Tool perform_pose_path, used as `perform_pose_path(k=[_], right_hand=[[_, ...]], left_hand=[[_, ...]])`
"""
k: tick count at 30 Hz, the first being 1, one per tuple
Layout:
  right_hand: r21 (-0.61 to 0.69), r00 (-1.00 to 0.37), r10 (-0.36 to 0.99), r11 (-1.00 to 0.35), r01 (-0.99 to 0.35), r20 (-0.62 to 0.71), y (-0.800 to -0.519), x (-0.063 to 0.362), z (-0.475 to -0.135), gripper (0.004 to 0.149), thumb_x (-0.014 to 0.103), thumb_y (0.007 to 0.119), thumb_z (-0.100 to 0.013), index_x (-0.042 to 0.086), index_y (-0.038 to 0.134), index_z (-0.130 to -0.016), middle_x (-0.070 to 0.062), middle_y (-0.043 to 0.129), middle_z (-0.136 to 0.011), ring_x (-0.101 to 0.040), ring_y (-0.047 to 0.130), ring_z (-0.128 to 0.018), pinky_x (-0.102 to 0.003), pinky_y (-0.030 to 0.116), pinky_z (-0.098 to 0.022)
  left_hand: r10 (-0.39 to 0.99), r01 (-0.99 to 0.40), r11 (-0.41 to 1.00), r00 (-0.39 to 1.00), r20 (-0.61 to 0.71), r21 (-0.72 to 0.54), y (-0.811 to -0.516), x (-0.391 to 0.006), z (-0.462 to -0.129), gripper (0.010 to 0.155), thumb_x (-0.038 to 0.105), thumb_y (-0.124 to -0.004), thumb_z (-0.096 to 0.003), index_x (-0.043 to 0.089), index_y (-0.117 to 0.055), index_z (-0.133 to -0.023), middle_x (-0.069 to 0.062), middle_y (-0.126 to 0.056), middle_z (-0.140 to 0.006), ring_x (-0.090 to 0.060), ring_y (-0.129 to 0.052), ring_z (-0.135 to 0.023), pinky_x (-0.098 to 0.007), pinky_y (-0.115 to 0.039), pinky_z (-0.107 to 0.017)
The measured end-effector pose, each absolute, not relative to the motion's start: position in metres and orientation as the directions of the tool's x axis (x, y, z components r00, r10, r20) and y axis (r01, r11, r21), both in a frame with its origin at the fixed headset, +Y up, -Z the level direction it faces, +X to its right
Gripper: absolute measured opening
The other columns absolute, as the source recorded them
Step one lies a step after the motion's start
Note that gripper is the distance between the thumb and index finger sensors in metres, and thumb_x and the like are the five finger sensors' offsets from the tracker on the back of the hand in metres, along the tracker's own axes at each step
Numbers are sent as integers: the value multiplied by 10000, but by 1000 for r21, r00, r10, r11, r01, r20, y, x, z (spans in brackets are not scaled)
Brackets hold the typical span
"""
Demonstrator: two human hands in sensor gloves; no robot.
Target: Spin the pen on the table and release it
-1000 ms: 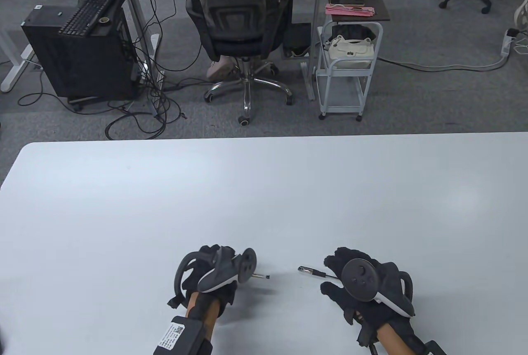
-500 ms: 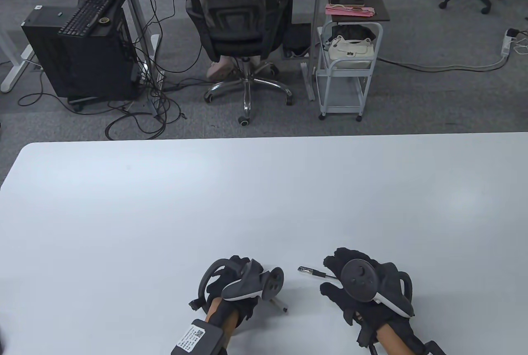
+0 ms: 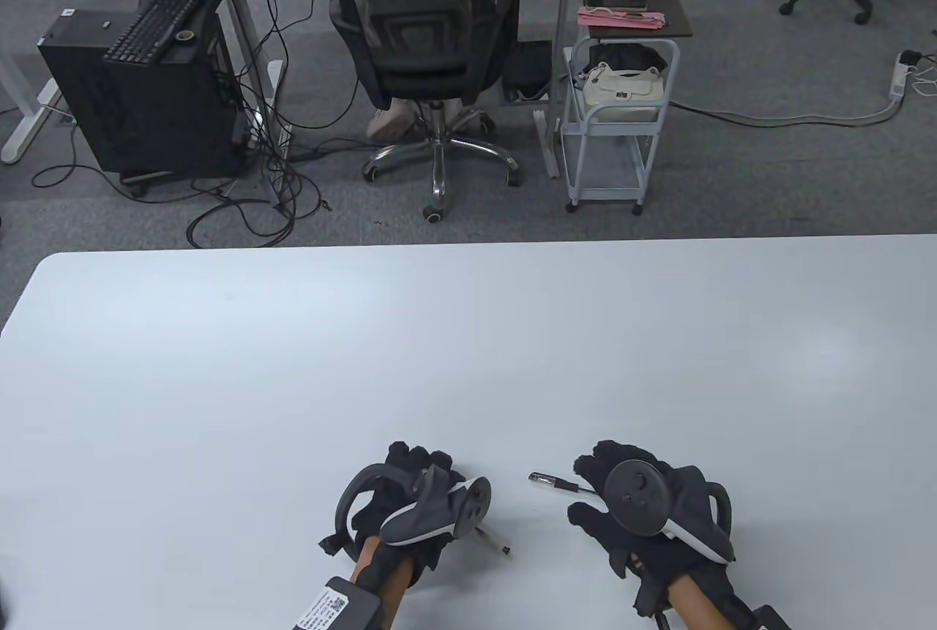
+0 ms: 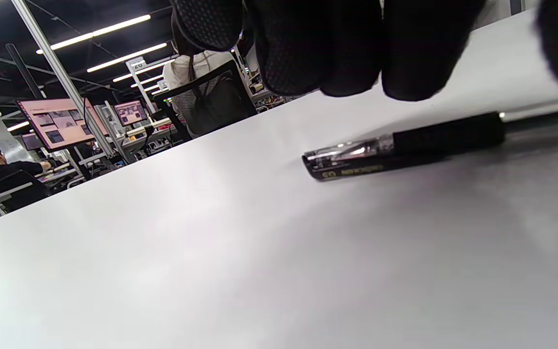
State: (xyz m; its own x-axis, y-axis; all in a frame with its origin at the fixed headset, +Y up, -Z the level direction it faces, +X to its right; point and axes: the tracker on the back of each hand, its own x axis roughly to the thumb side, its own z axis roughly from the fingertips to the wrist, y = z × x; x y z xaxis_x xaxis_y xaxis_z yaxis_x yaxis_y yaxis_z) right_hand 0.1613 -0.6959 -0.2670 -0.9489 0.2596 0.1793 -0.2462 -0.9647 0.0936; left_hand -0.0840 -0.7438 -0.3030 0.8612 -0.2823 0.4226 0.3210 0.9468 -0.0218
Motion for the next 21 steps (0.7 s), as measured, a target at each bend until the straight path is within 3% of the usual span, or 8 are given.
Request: perform_pose_path(k=[2,5,9,13,16,21], right_hand=[[110,-948,263,-963,-246,180,-697,161,-267,628,560,783,-438,263,686,-983,-89,594,-1092,-386,604,-1001,-649,531,-673],[114,-948,264,-962,-246,179,-697,161,-267,619,560,783,-437,258,707,-972,-92,595,-1092,-385,603,-1002,-649,531,-672],[112,-946,271,-961,-254,177,-696,162,-267,613,560,781,-439,254,718,-966,-92,599,-1090,-387,606,-1000,-650,531,-671],[110,-946,273,-960,-257,178,-696,162,-267,622,560,781,-438,258,703,-976,-92,593,-1093,-387,601,-1003,-649,530,-673],[97,-942,279,-959,-265,185,-695,162,-267,643,561,781,-437,262,670,-995,-93,577,-1099,-387,588,-1008,-652,524,-676],[18,-917,314,-948,-319,245,-685,157,-261,662,558,782,-438,267,629,-1012,-89,544,-1108,-382,553,-1023,-662,499,-684]], left_hand=[[-289,337,940,859,423,-42,-750,-82,-303,656,626,-876,-319,320,-812,-895,-29,-722,-1055,-290,-745,-971,-607,-527,-764],[-273,300,954,867,417,1,-750,-84,-302,415,534,-819,-398,293,-960,-704,-15,-769,-1021,-275,-782,-944,-598,-540,-759],[-139,160,987,908,394,-21,-736,-101,-301,458,559,-775,-407,259,-1001,-667,-12,-891,-943,-274,-902,-853,-567,-662,-695],[-82,82,997,935,344,14,-719,-119,-295,488,562,-755,-417,263,-953,-747,-18,-845,-995,-282,-865,-900,-576,-635,-714],[28,-60,994,945,325,90,-695,-129,-285,512,568,-745,-425,270,-912,-806,-31,-812,-1026,-295,-840,-925,-584,-620,-719],[199,-305,908,918,342,289,-652,-138,-260,568,586,-729,-436,285,-812,-911,-42,-772,-1058,-307,-808,-952,-588,-606,-726]])
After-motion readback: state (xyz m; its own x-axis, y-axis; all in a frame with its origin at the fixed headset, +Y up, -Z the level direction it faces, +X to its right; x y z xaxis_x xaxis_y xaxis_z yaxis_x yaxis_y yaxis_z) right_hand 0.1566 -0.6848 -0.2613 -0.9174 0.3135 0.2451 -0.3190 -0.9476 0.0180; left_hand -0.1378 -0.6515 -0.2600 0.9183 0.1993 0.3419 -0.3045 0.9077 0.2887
